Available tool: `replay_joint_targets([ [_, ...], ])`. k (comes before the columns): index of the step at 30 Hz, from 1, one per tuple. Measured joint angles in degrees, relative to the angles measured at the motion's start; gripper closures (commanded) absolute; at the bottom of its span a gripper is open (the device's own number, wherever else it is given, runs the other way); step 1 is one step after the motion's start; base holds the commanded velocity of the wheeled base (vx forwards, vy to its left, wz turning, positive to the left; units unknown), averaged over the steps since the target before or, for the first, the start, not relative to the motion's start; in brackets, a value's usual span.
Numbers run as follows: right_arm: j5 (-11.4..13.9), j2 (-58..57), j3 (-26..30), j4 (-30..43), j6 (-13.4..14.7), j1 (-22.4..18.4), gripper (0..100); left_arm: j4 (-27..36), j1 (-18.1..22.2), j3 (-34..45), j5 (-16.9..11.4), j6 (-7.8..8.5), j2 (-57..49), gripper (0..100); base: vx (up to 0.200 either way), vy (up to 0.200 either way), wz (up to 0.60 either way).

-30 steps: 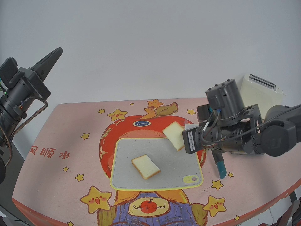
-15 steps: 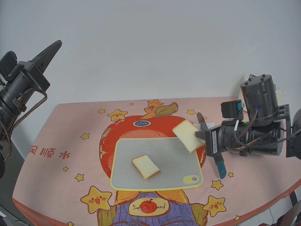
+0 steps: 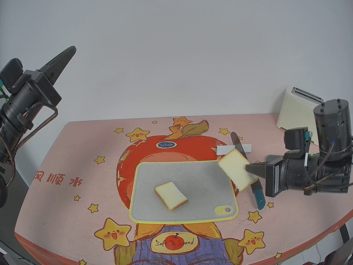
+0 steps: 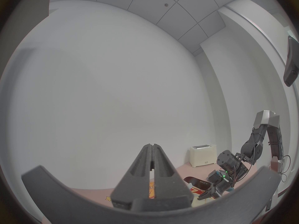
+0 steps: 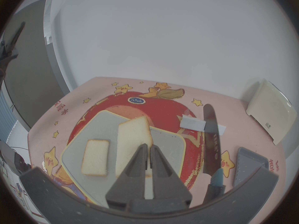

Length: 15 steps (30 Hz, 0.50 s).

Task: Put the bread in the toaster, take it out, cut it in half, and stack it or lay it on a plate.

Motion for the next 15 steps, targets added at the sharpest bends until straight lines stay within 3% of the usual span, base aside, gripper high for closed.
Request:
replay_joint_targets([
  [8, 0.1, -2.9, 2.2, -0.3, 0.0, 1.6, 100, 0.0, 0.0, 0.0, 0.0, -0.46, 0.2, 100, 0.000, 0.000, 0.00],
  [15, 0.0, -3.3, 3.5, -5.6, 0.1, 1.3, 100, 0.0, 0.0, 0.3, 0.0, -0.51, 0.2, 100, 0.000, 0.000, 0.00],
])
